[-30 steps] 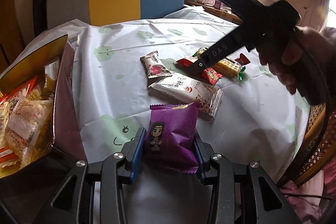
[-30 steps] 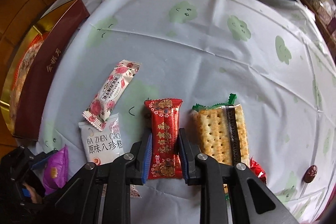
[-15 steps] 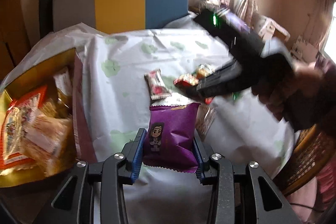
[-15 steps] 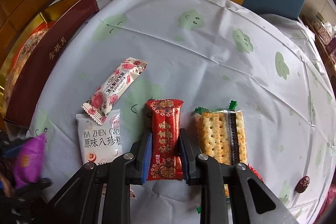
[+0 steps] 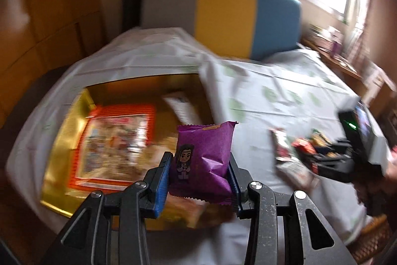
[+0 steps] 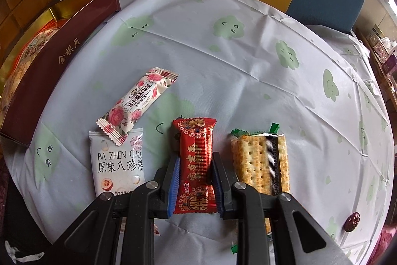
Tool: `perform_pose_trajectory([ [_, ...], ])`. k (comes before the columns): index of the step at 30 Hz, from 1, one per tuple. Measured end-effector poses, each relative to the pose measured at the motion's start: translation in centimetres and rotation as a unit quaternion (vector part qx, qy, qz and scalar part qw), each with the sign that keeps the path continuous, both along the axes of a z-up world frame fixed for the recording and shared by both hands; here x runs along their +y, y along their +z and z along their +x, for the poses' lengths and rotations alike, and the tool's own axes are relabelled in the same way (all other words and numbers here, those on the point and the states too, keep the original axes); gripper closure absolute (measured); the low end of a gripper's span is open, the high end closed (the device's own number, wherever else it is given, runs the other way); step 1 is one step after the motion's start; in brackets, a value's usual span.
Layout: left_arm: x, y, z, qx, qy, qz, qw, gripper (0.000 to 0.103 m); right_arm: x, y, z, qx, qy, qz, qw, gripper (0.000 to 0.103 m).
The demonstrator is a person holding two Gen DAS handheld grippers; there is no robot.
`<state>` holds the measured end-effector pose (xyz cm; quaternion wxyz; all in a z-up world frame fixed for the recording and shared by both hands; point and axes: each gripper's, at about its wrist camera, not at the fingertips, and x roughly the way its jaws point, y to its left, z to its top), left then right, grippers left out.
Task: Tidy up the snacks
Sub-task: 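Carry the purple bag into the gold tray and release with left while right holds the candy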
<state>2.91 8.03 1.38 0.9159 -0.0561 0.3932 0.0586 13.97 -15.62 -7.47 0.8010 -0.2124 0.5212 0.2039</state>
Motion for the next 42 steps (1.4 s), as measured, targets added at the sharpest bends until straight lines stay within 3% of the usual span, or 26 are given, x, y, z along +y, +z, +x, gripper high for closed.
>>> perform_pose_trajectory([
  [5,2.7,-0.8,0.1,0.011,0.043,-0.001,0.9990,0.062,-0.1,0.0,-0.1,-0.003,0.003,-0.001,1.000,0.079],
  [17,5.9,-2.4,-0.2,0.033,0.083,-0.019,0.9958,0.062,0.0,-0.1,-0.4,-0.012,0.010,-0.005,1.000,0.078],
  [30,10.2,-2.8,4.8,0.063,0.093,-0.143,0.9833,0.062,0.2,-0.1,-0.4,-0.016,0.014,-0.013,1.000,0.078],
  [36,11.1,-3.2,9.2,0.070,0.096,-0.177,0.9771,0.061,0.3,-0.1,-0.5,-0.016,0.014,-0.015,1.000,0.078],
  [42,12.2,-5.4,13.2,0.098,0.111,-0.207,0.9671,0.059,0.2,-0.1,-0.4,-0.016,0.013,-0.015,1.000,0.078],
])
